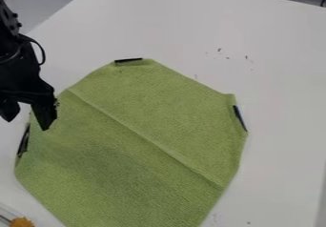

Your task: Fold the clothes from the right side and pack it to the center

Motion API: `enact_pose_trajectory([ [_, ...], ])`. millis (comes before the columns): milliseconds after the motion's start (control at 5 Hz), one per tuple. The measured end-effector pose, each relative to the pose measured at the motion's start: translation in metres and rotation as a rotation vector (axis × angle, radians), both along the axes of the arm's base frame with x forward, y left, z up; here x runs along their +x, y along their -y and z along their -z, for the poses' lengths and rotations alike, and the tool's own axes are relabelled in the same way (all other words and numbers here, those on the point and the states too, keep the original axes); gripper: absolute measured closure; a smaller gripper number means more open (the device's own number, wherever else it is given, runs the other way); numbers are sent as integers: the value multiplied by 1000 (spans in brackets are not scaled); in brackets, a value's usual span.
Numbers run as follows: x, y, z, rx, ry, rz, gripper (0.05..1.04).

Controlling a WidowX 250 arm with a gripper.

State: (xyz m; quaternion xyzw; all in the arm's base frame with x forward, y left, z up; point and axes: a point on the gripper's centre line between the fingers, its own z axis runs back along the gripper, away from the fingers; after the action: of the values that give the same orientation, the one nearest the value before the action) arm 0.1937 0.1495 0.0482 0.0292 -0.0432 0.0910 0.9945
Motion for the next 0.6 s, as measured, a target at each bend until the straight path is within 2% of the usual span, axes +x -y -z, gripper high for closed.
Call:
enact_pose_trajectory([
  [200, -2, 2, 5, -14, -18, -5, 83],
  [600, 31, 21, -11, 18, -24, 51, 83],
])
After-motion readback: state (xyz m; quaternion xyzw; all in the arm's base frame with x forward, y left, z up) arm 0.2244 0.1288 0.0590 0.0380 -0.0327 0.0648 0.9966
